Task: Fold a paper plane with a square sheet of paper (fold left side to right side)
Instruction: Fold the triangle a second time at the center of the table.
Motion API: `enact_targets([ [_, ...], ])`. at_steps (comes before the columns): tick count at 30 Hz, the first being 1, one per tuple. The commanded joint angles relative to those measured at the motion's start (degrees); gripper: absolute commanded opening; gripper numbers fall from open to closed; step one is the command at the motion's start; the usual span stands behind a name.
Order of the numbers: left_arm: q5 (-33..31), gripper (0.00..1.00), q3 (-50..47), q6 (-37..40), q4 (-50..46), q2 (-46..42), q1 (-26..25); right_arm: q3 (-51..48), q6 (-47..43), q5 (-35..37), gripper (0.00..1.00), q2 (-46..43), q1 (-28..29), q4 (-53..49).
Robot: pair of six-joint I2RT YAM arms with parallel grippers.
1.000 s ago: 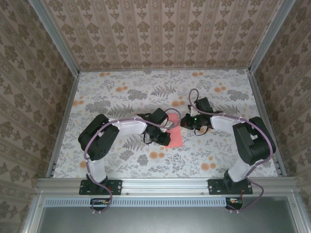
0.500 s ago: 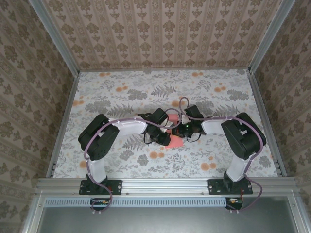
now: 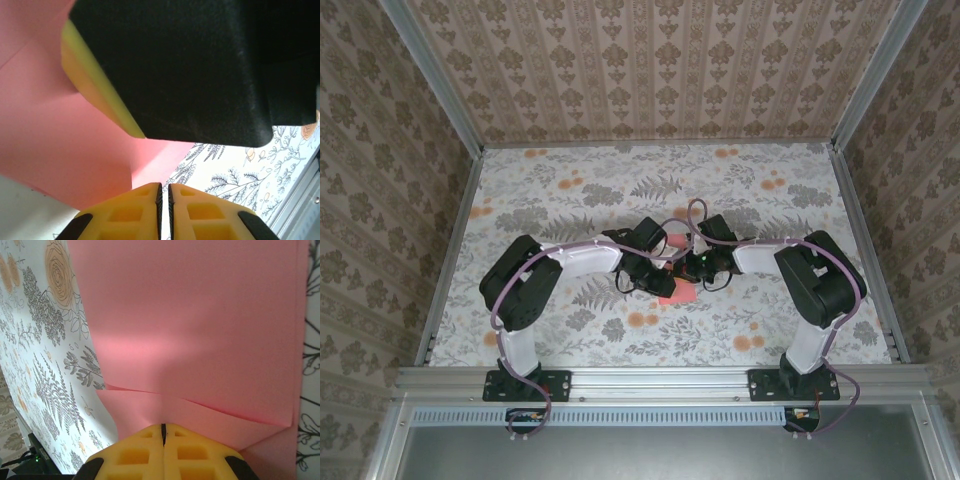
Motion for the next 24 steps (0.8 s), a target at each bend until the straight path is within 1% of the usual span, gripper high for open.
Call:
enact_targets([
  [1, 3.16, 0.15, -1.7, -1.16, 1.1, -0.24, 0.09, 0.32, -1.35, 3.5, 0.0, 1.95, 0.21, -6.15],
  [12, 2.71, 0.16, -3.01, -0.64, 0.81, 1.01, 0.1, 1.08, -2.46, 4.91, 0.0, 2.39, 0.21, -8.71],
  [24, 0.93, 0.16, -5.96, -1.69, 2.16, -0.22, 0.3, 1.33, -0.96, 4.3, 0.0, 3.37, 0.13, -7.52],
])
